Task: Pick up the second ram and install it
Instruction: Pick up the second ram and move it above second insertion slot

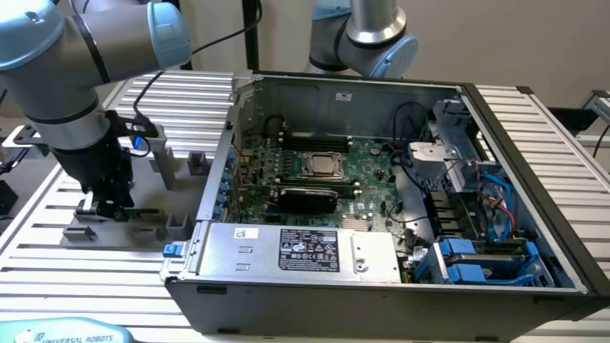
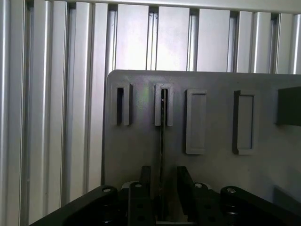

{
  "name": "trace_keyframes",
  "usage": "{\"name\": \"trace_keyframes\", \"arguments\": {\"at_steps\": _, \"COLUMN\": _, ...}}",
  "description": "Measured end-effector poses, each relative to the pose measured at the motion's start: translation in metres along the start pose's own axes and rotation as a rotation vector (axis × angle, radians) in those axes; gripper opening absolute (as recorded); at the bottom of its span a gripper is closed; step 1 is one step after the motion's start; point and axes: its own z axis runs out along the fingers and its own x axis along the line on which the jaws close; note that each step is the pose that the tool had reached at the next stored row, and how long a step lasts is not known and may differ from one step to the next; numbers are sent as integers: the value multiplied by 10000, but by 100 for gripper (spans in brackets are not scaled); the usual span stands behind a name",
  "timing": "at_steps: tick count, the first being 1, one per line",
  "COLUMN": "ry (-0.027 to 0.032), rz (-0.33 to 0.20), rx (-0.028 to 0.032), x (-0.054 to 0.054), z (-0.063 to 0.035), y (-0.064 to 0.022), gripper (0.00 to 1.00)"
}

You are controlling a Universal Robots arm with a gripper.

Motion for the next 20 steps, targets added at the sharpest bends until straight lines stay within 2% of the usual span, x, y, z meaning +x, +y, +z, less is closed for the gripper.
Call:
{"name": "trace_keyframes", "arguments": {"at_steps": 4, "ry": 21, "rz": 1, "rx": 0, "x": 0, "z": 4, "y": 0, "gripper": 34}}
{"name": "trace_keyframes", "arguments": {"at_steps": 5, "ry": 24, "rz": 0, "rx": 0, "x": 0, "z": 5, "y": 0, "gripper": 27}}
{"name": "trace_keyframes", "arguments": {"at_steps": 14, "ry": 32, "rz": 2, "rx": 0, "x": -2, "z": 7, "y": 11, "gripper": 27}}
{"name": "trace_keyframes", "arguments": {"at_steps": 15, "ry": 32, "rz": 1, "rx": 0, "x": -2, "z": 8, "y": 12, "gripper": 25}}
{"name": "trace_keyframes", "arguments": {"at_steps": 16, "ry": 32, "rz": 0, "rx": 1, "x": -2, "z": 8, "y": 12, "gripper": 18}}
{"name": "trace_keyframes", "arguments": {"at_steps": 18, "ry": 37, "rz": 0, "rx": -1, "x": -2, "z": 8, "y": 13, "gripper": 18}}
{"name": "trace_keyframes", "arguments": {"at_steps": 19, "ry": 38, "rz": 1, "rx": -1, "x": -2, "z": 9, "y": 13, "gripper": 14}}
{"name": "trace_keyframes", "arguments": {"at_steps": 20, "ry": 40, "rz": 1, "rx": -1, "x": -2, "z": 9, "y": 14, "gripper": 14}}
